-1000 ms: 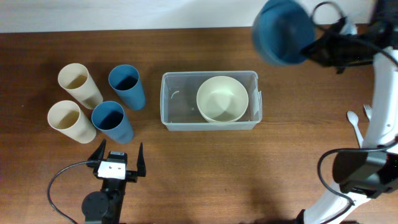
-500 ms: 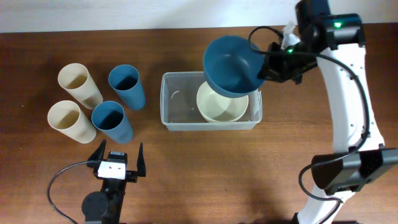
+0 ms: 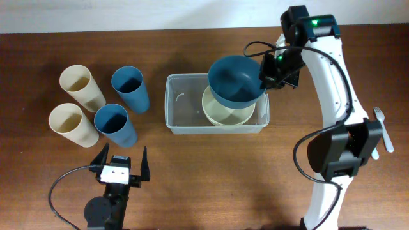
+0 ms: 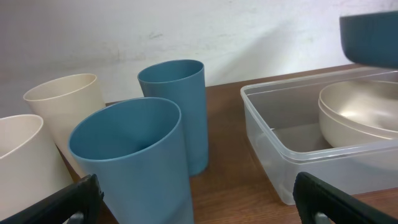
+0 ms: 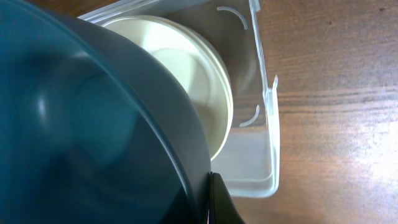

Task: Pack container
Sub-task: 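Lift the blue bowl and carry it over the clear container, then lower the blue bowl onto the cream bowls and open the right gripper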

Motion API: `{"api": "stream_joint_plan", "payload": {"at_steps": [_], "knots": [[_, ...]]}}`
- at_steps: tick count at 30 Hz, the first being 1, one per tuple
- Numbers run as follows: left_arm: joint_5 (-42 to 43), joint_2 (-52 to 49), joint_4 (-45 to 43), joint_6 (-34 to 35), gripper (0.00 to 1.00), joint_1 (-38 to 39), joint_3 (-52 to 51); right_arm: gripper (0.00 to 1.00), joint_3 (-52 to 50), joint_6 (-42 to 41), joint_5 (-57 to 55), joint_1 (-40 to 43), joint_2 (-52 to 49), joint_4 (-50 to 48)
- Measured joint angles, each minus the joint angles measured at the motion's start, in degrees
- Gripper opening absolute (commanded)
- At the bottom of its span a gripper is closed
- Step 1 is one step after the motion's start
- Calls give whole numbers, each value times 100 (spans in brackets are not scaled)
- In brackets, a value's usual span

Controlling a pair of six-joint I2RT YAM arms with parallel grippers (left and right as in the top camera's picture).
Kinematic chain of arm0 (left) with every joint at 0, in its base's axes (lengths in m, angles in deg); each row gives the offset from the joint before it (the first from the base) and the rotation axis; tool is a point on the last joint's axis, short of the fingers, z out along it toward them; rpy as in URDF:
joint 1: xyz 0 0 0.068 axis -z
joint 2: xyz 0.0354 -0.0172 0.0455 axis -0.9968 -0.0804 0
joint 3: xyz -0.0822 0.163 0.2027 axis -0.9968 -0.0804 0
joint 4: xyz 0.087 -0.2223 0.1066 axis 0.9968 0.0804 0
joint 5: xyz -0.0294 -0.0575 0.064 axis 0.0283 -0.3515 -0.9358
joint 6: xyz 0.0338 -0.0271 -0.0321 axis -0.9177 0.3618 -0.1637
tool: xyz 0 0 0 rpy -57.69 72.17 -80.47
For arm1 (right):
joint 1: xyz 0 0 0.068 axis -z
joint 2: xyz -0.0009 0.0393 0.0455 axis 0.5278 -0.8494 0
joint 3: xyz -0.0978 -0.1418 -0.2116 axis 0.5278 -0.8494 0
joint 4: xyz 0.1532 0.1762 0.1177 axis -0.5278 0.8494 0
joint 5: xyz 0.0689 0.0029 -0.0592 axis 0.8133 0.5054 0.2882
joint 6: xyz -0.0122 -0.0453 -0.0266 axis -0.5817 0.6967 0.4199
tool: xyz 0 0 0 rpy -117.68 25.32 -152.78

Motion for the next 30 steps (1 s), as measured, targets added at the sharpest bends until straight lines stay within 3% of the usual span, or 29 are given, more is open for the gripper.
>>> {"api": "stream_joint_plan", "payload": {"at_steps": [16,30], "knots": [[0,0,2,0,100,0,0,4,0,317,-118,-372,-308,-13],[0,0,2,0,100,0,0,15,0,393,-409,-374,-321,-22]]}}
